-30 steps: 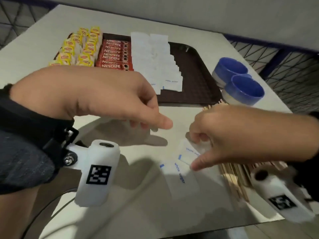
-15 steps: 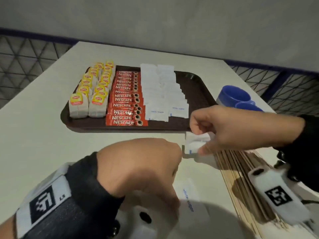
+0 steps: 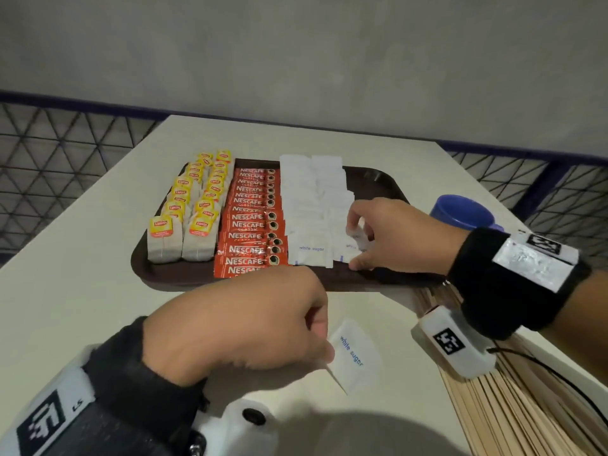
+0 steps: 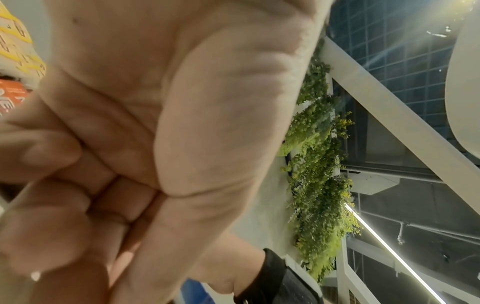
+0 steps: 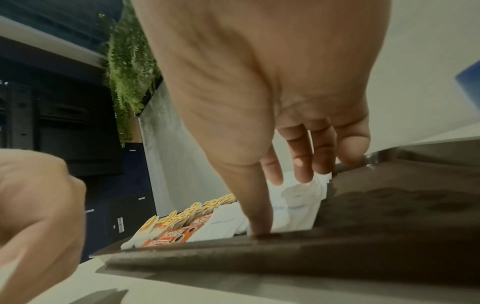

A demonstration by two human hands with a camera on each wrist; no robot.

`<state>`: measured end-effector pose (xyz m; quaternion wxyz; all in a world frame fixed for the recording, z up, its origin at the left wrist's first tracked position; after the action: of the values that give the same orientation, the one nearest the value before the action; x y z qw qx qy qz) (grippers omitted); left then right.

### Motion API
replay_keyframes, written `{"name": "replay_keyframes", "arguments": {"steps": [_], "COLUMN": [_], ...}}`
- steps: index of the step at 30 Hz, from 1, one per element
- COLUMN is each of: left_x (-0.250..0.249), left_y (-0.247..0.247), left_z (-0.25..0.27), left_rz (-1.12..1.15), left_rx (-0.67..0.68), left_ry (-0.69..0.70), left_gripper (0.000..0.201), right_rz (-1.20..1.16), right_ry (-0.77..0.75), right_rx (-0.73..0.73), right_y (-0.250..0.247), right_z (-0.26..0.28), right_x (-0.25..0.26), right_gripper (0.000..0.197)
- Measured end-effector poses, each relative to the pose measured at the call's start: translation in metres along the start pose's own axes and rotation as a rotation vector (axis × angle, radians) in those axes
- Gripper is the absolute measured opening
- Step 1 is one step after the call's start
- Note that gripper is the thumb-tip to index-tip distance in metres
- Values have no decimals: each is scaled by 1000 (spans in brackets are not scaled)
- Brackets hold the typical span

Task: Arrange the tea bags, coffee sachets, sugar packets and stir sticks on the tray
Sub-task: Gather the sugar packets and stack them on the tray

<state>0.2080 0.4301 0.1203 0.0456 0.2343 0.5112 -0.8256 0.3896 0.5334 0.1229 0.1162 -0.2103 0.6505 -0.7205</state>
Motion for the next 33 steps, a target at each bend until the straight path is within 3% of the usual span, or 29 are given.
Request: {"name": "replay_keyframes", "arguments": {"steps": [8,16,24,27,29,31,33], "left_x": [10,15,16,16,17,16,15], "left_y": [-14,-24,-31,-34,-35,-35,-34], "left_z": [-5,-7,-10,-9,-9,-9,-11], "left_rz": [165,474,640,701,752,763,762], "left_rx": [-108,-158,-307,-368,-394,-401,-416], "left_ry": [2,30,-1,24,37,34,23], "left_gripper": [22,17,17,17,16,15,12], "right_rz": [-49,-39,32,-409,-741,-774,-628], "right_ry": [-35,-107,-140,-132,-163,-208,-204], "right_rx": [3,-15,-58,-135,-39,56,104], "right_y": [4,1,-20,-45,-53,-55,-51], "right_z": [-1,-10,-9,3,12,18,20], "right_x": [-7,-6,-3,11,24,31,29], "right_gripper": [34,33,28,25,28,24,12]}}
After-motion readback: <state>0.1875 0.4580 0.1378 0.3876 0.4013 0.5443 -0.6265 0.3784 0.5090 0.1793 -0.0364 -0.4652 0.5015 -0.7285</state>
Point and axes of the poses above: each hand's wrist, its own z-axis away from the middle knuckle, its own y-axis out of the palm, x = y × z, the point moved 3 cm from there along -z, towards the middle knuckle, and after that the axes turned 8 degrees about -y, right-handed, at the moved point
